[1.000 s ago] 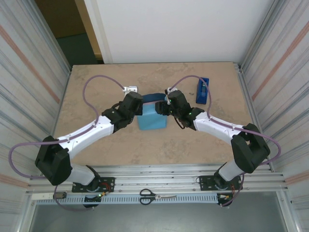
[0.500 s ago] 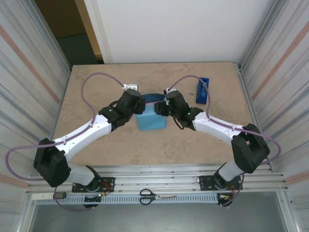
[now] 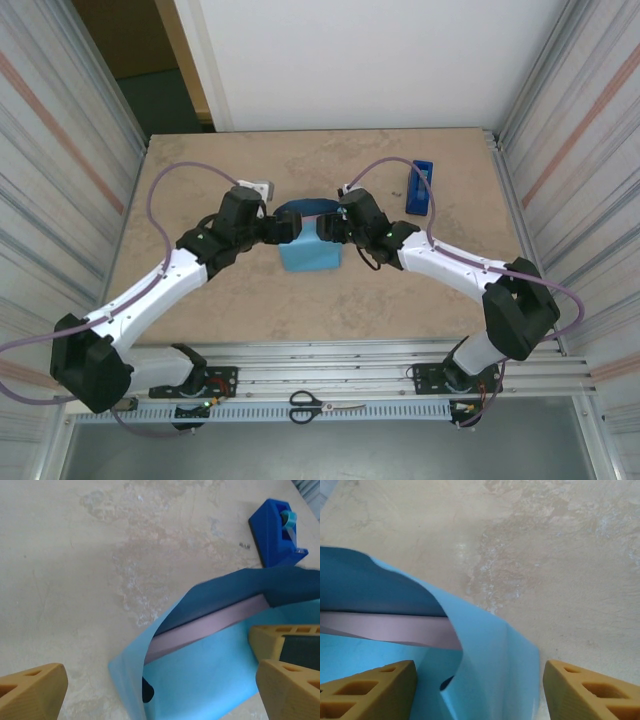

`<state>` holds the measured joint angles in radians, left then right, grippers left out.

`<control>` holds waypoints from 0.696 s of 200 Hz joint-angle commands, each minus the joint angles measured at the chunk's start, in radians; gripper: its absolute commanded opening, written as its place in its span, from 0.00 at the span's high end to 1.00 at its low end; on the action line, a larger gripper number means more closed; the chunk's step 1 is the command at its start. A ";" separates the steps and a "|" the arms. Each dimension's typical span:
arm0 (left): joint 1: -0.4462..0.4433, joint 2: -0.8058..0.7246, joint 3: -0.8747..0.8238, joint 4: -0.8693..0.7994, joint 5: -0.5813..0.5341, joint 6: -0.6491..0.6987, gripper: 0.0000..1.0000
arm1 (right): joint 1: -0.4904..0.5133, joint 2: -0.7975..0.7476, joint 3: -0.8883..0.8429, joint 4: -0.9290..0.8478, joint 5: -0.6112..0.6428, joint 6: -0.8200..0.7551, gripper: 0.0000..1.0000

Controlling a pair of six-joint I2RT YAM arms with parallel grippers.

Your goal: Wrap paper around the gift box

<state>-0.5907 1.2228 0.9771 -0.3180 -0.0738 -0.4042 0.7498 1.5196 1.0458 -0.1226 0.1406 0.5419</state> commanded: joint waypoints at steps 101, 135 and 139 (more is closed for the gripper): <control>0.002 0.104 0.004 0.038 -0.012 -0.040 0.03 | -0.139 -0.200 -0.007 -0.037 -0.244 -0.045 0.29; 0.003 0.155 0.030 0.019 -0.044 -0.044 0.07 | -0.234 -0.226 -0.036 -0.016 -0.360 -0.002 0.42; 0.003 0.159 0.030 0.019 -0.044 -0.044 0.07 | -0.245 -0.224 -0.040 -0.011 -0.376 0.009 0.44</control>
<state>-0.5907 1.3567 0.9688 -0.3027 -0.0814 -0.4347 0.5613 1.3155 1.0344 -0.1558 -0.1184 0.5179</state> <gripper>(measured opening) 0.940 0.596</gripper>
